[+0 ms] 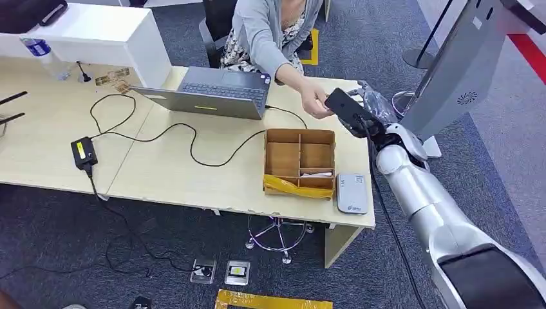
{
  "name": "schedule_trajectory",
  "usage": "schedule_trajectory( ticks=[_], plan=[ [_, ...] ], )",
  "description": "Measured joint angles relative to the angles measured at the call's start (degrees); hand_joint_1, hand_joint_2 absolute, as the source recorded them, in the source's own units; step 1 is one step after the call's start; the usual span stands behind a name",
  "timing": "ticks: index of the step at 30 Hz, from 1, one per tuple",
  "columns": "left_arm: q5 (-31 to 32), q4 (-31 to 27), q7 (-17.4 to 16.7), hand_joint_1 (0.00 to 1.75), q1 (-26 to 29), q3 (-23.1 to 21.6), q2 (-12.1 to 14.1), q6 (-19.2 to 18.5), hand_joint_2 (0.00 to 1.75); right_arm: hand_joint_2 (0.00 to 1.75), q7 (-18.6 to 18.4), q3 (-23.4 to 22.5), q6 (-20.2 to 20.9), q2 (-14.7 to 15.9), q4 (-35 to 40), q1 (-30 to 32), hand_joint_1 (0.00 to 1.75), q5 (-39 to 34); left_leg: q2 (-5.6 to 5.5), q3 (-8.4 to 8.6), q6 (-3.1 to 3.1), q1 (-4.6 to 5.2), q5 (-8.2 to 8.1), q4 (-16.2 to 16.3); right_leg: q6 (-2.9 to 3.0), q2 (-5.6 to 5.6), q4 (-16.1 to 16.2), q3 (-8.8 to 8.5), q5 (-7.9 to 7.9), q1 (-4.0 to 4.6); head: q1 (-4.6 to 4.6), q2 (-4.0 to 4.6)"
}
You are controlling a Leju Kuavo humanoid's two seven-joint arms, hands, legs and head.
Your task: Pass the card to the sensor for recognition and then transmit it.
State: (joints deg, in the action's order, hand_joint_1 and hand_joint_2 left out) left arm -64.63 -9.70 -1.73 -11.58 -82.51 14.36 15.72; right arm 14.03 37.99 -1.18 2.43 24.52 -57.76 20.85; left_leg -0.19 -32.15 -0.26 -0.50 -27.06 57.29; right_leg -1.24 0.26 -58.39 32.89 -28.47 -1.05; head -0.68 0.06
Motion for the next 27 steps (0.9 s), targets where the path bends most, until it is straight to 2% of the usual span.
schedule_trajectory(
  ticks=[13,16,20,27],
  plan=[
    [0.2,0.0,-0.1,0.00,0.2,0.0,-0.1,0.1,0.00,0.00,-0.1,-2.9,0.4,0.0,1.0,0.1,0.00,1.3,0.00,0.01,0.00,0.00,0.00,0.0,0.00,0.00,0.0,0.01,0.00,0.00,0.02,-0.02],
    [0.1,0.0,-0.1,0.00,0.3,0.0,-0.1,0.1,0.00,0.00,-0.3,-3.8,-1.1,0.2,1.0,0.3,0.00,1.2,0.01,0.02,0.00,0.00,0.00,0.0,0.00,0.00,0.0,0.04,0.00,0.00,0.00,-0.02],
    [-0.3,0.0,-0.1,0.00,0.4,0.0,-0.1,0.3,0.00,0.00,0.0,-5.9,-5.7,2.7,0.9,0.4,0.00,0.9,-0.04,0.00,0.00,0.01,0.00,0.0,0.00,0.07,0.0,0.04,0.00,-0.01,0.00,-0.02],
    [-0.4,0.0,-0.1,0.00,0.9,0.0,0.0,0.3,0.00,0.00,-3.1,-10.5,-6.2,11.9,0.1,-0.6,0.00,2.4,0.00,-0.05,-0.04,0.04,-0.04,0.2,-0.01,0.02,0.0,0.06,0.01,-0.04,0.00,-0.02]
  ],
)
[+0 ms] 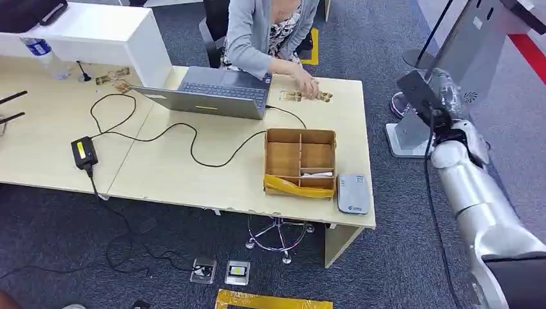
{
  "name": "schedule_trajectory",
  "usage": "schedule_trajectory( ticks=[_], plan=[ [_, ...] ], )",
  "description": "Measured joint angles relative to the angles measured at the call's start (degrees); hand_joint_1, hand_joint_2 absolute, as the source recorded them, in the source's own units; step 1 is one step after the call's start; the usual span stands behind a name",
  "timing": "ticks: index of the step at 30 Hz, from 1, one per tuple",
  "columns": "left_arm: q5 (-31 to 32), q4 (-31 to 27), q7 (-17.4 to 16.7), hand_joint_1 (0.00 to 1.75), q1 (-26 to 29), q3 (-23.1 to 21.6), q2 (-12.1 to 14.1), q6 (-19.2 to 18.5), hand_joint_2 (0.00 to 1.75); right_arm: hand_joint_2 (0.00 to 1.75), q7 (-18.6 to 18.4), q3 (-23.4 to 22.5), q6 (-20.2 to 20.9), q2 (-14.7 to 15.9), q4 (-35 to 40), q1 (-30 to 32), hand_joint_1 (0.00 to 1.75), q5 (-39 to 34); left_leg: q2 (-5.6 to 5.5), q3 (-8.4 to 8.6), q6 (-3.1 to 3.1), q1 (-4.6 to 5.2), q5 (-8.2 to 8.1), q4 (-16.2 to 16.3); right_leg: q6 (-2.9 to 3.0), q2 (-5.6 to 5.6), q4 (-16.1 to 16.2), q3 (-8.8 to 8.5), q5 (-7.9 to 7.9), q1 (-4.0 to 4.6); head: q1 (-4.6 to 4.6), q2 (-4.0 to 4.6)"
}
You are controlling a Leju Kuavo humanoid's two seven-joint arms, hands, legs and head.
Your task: Pass the card to the sensor for recognition and then transmit it.
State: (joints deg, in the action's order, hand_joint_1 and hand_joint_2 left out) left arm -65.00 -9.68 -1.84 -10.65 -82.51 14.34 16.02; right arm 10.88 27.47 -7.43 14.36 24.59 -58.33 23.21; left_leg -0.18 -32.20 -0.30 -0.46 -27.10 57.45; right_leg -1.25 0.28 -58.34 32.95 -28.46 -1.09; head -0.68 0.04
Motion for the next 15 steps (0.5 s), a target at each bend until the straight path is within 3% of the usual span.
schedule_trajectory(
  ticks=[3,7,15],
  plan=[
    [-0.1,0.0,-0.1,0.00,0.1,0.0,0.0,0.0,0.00,0.00,0.6,-1.8,0.7,3.5,-0.5,-0.5,0.00,-0.2,-0.07,-0.06,0.00,-0.01,0.00,0.0,0.00,0.06,0.0,-0.03,0.00,0.00,0.00,0.00],
    [-0.1,0.0,-0.5,0.00,0.1,0.0,-0.1,0.0,0.00,0.00,0.9,-3.0,0.8,5.9,-0.8,-0.7,0.00,0.1,0.14,0.00,0.02,-0.02,-0.02,0.0,0.00,-0.10,0.0,0.00,0.01,0.02,0.00,0.02],
    [-0.5,0.0,-0.5,0.00,0.0,0.0,-0.4,0.6,0.00,0.00,2.6,-3.4,0.5,5.7,-1.0,-0.7,0.00,2.2,0.06,-0.04,0.04,-0.12,0.00,0.0,0.00,-0.03,-0.1,-0.03,0.00,0.11,0.00,0.00]
  ],
)
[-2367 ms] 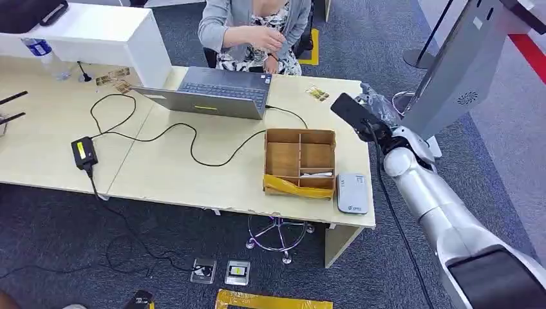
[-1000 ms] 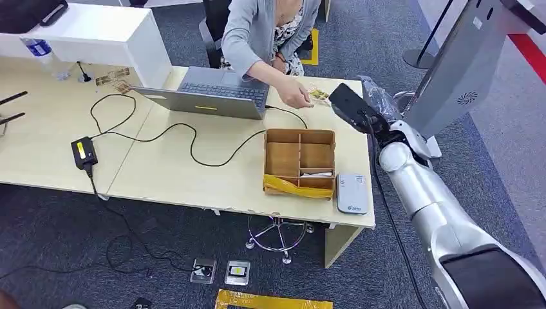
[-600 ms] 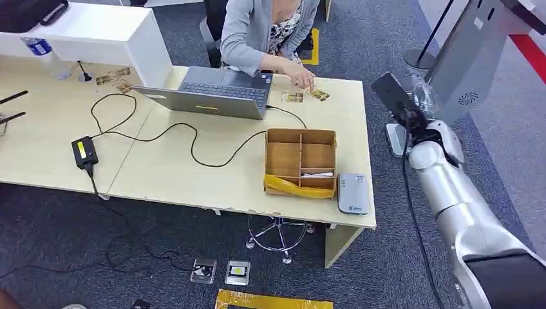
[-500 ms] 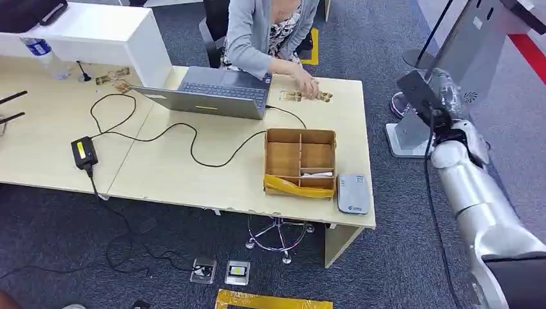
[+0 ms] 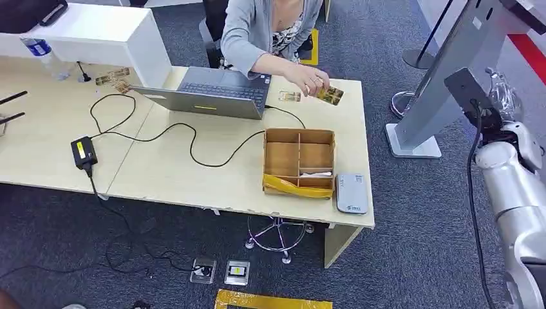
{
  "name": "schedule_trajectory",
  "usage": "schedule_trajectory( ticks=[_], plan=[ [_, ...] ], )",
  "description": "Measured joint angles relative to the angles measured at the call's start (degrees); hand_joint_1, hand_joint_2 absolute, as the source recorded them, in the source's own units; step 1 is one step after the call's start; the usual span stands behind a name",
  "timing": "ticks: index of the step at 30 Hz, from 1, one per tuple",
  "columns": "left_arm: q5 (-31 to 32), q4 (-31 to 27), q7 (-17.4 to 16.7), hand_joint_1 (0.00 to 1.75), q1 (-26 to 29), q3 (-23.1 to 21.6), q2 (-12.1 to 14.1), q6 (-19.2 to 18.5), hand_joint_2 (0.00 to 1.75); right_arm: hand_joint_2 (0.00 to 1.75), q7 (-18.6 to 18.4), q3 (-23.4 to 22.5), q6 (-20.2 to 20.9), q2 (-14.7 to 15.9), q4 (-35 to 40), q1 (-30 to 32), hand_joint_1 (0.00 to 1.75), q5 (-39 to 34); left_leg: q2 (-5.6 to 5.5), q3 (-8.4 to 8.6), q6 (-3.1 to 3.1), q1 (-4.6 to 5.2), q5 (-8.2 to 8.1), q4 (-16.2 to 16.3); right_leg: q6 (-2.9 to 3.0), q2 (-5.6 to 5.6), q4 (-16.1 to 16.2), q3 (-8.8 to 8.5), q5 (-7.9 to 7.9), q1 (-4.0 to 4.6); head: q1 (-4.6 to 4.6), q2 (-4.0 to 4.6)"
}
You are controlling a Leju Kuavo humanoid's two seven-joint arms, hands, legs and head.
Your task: Pass the card to the sensor for recognition and then transmit it.
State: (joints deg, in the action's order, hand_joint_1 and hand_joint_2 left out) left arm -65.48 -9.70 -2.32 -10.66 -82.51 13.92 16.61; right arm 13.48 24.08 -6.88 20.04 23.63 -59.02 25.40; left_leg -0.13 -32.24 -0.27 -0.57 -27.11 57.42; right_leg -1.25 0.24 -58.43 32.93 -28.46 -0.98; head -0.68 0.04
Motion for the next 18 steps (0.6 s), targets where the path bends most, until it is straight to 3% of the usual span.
schedule_trajectory(
  ticks=[18],
  plan=[
    [0.7,0.0,-0.2,0.00,-0.2,-0.1,0.5,-0.3,0.00,0.00,1.5,0.0,-1.9,-3.7,-0.8,-0.1,0.00,1.0,-0.05,-0.01,0.00,0.01,0.00,0.0,0.00,0.05,0.0,0.02,0.00,-0.01,0.00,0.00]
  ],
)
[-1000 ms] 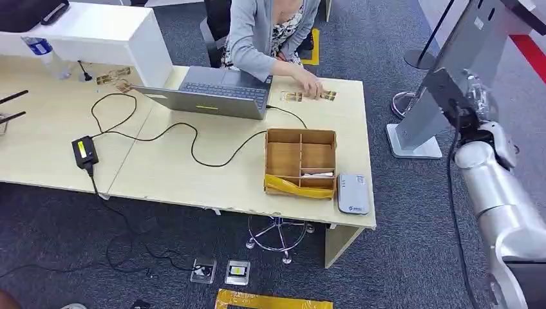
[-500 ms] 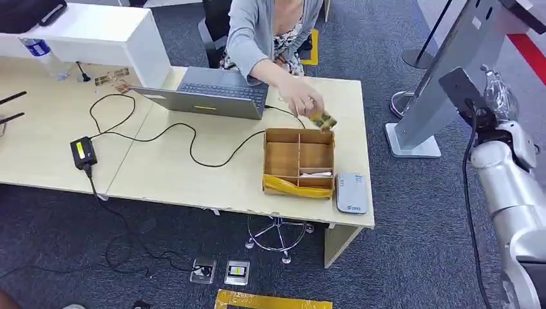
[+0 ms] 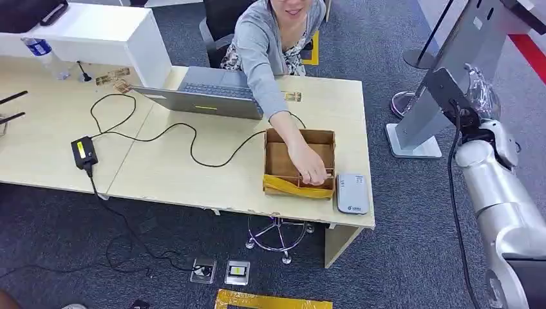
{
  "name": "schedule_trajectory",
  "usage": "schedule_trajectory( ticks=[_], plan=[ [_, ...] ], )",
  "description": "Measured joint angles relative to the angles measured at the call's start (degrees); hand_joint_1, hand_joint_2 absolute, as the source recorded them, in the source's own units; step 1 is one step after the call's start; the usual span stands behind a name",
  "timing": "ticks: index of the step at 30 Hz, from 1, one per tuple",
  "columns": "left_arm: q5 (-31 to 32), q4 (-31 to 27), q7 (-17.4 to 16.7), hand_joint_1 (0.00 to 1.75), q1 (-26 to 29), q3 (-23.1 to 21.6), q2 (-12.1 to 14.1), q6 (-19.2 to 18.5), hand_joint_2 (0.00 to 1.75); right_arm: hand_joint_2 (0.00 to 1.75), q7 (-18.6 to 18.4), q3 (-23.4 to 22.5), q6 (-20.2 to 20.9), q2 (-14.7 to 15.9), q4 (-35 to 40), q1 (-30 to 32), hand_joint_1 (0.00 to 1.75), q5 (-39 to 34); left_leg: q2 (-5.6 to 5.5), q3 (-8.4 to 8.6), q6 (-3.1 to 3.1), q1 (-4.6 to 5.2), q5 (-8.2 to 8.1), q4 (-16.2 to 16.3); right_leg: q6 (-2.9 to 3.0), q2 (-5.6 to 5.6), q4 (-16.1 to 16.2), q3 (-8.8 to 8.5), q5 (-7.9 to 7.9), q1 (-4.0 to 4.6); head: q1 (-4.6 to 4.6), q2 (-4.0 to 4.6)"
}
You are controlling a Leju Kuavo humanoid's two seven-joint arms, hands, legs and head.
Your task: Pass the card to the sensor for recognition and then transmit it.
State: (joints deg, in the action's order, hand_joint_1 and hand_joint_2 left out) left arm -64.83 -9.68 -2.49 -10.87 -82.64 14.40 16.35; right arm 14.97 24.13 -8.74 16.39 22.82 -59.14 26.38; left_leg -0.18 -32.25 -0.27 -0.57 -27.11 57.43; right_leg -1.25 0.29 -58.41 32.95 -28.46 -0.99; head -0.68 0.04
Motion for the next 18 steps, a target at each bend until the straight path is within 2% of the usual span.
schedule_trajectory(
  ticks=[18],
  plan=[
    [-0.1,0.0,0.5,0.00,-0.2,0.0,-0.5,0.2,0.00,0.00,2.3,0.1,-0.3,-1.1,-0.2,1.0,0.00,2.1,0.00,0.00,0.00,0.00,0.00,0.0,0.00,-0.02,0.0,-0.01,0.00,0.00,0.00,0.00]
  ],
)
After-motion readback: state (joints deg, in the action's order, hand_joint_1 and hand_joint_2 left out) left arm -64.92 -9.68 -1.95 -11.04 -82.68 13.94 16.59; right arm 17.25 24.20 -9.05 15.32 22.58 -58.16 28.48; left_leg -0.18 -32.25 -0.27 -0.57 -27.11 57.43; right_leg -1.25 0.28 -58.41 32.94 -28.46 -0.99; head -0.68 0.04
